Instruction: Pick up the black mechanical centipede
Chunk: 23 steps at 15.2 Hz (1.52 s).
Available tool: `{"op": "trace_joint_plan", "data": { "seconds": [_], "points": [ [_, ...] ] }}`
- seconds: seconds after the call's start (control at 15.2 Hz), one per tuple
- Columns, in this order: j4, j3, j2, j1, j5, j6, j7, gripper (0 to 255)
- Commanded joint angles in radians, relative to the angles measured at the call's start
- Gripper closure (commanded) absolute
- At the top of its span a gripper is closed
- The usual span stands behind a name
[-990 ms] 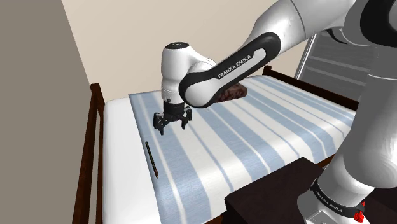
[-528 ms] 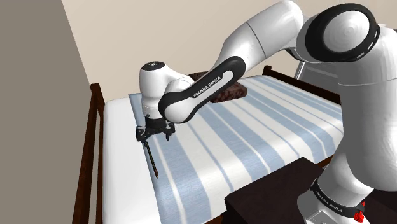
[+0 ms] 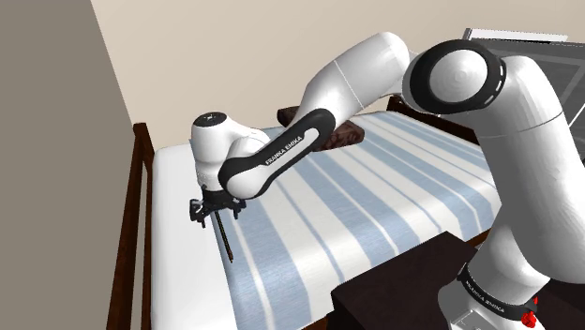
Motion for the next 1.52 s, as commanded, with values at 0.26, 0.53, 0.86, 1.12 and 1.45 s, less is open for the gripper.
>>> {"op": "trace_joint_plan", "data": {
  "seconds": [0.26, 0.53, 0.86, 1.12, 1.45],
  "points": [
    [-0.003, -0.012, 0.027, 0.007, -0.015, 0.030, 0.011, 255],
    [-0.003, -0.012, 0.027, 0.006, -0.015, 0.029, 0.010, 255],
    [-0.002, -0.012, 0.028, 0.007, -0.015, 0.029, 0.011, 255],
    [-0.002, 0.002, -0.007, -0.002, 0.003, -0.004, -0.002, 255],
    [0.002, 0.019, -0.047, -0.013, 0.025, -0.047, -0.019, 255]
  ]
}}
